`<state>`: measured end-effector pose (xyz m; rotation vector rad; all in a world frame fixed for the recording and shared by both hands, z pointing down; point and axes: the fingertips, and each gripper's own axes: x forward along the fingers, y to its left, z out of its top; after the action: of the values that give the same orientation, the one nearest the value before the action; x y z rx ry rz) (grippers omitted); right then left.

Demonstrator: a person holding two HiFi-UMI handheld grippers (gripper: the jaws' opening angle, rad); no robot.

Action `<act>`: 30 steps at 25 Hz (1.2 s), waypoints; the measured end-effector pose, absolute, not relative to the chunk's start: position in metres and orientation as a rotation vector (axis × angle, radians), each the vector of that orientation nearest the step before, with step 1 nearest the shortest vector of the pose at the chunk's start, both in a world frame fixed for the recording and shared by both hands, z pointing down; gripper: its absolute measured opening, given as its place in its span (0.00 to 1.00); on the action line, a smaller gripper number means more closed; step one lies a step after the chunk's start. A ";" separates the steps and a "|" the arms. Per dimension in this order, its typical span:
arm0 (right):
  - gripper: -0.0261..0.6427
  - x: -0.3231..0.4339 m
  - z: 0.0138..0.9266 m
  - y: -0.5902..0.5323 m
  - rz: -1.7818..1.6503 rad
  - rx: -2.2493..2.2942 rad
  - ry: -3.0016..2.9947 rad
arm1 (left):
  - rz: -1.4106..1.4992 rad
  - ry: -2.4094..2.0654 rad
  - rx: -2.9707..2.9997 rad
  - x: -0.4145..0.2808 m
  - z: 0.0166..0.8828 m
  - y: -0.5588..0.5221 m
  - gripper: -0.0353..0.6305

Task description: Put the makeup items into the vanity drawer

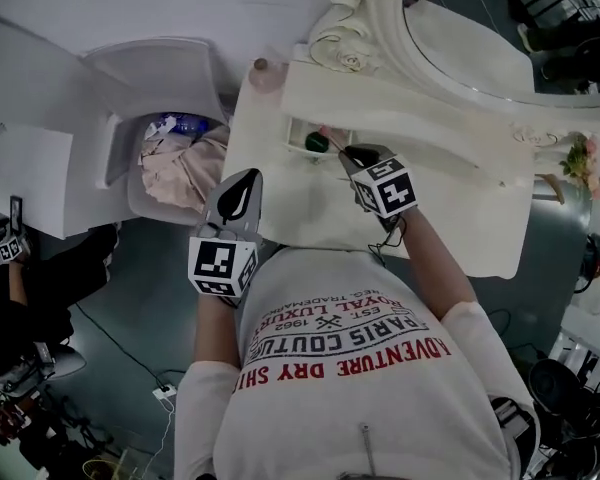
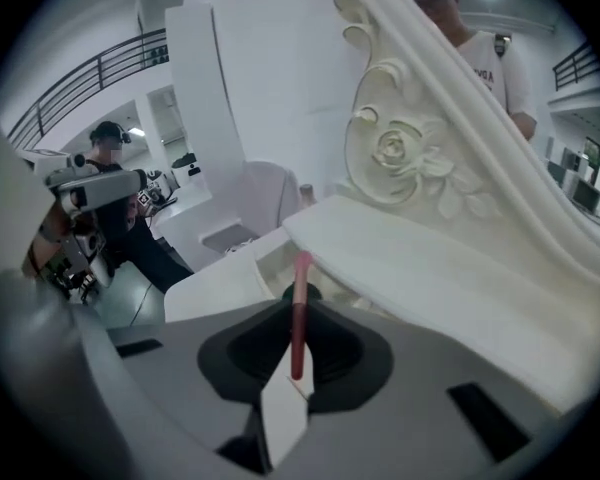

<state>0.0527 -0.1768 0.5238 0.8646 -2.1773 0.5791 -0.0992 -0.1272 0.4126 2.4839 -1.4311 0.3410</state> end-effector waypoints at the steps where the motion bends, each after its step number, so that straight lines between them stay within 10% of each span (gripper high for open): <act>1: 0.11 0.045 0.526 -0.177 0.570 0.827 -2.187 | 0.342 -1.447 2.467 -0.104 0.414 -0.126 0.07; 12: 0.11 -0.004 0.539 -0.197 0.444 0.701 -2.187 | 0.363 -1.550 2.365 -0.142 0.426 -0.117 0.07; 15: 0.37 -0.010 0.539 -0.196 0.446 0.685 -2.218 | 0.379 -1.549 2.363 -0.144 0.430 -0.114 0.07; 30: 0.38 0.052 0.531 -0.173 0.469 0.784 -2.164 | 0.380 -1.422 2.472 -0.108 0.425 -0.126 0.07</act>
<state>0.0523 -0.1734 0.5310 0.7842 -2.1635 0.4692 -0.1075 -0.1264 0.4246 2.4722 -1.4215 0.3802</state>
